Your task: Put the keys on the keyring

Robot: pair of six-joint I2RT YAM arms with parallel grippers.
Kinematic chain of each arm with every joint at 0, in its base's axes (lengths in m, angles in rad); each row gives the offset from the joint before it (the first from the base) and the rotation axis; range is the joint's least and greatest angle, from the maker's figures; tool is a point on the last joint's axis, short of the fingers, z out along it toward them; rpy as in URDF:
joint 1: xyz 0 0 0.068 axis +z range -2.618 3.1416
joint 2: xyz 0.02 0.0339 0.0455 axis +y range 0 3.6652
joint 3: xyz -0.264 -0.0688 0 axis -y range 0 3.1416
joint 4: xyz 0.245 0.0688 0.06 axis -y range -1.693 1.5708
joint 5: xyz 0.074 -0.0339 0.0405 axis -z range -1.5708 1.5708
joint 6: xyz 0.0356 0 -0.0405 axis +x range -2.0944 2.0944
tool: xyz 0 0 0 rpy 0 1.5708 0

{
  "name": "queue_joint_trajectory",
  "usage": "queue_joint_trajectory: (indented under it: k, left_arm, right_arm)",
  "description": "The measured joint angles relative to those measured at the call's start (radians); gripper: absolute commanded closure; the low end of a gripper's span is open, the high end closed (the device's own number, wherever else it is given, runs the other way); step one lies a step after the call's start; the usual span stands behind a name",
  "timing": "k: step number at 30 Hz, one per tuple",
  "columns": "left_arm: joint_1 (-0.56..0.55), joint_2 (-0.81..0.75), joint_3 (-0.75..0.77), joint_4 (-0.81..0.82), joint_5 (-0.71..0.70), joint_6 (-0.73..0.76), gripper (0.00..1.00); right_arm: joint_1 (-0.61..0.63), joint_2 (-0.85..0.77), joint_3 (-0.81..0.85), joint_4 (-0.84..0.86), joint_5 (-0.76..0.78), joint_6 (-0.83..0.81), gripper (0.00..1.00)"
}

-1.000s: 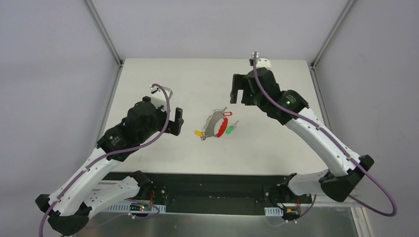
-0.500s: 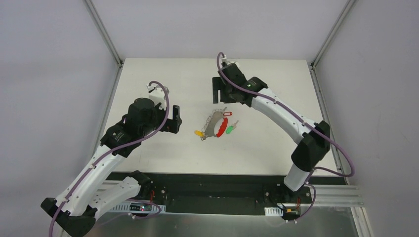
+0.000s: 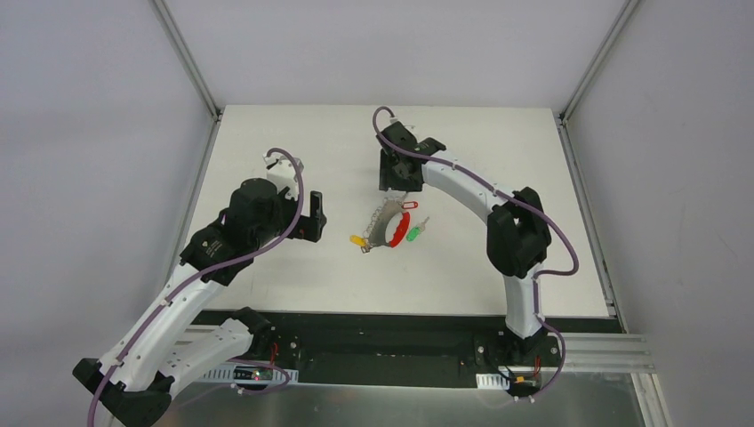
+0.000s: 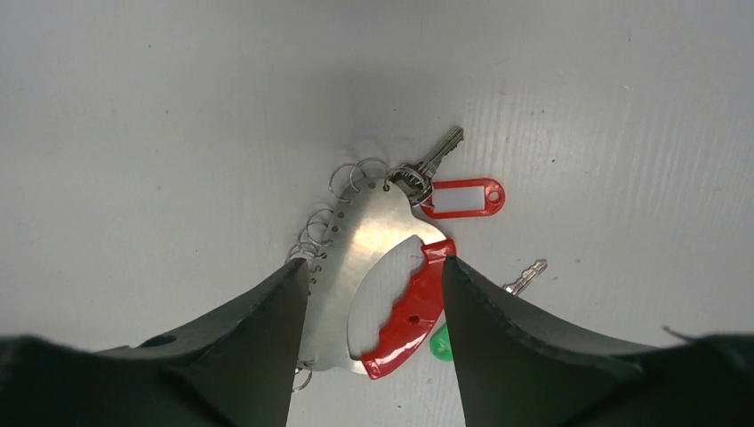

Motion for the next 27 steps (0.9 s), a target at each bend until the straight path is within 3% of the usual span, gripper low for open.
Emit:
queue_joint_trajectory:
  k: [8,27]
  left_arm:
    - [0.0,-0.014,-0.001,0.0,-0.002,0.001,0.01]
    - [0.0,-0.014,-0.002,0.0,-0.003,0.005,0.01]
  right_arm:
    - [-0.109,0.04,0.002,0.057,-0.094,-0.039,0.65]
    - [-0.169,0.108,-0.001,0.134,-0.355,-0.173,0.65]
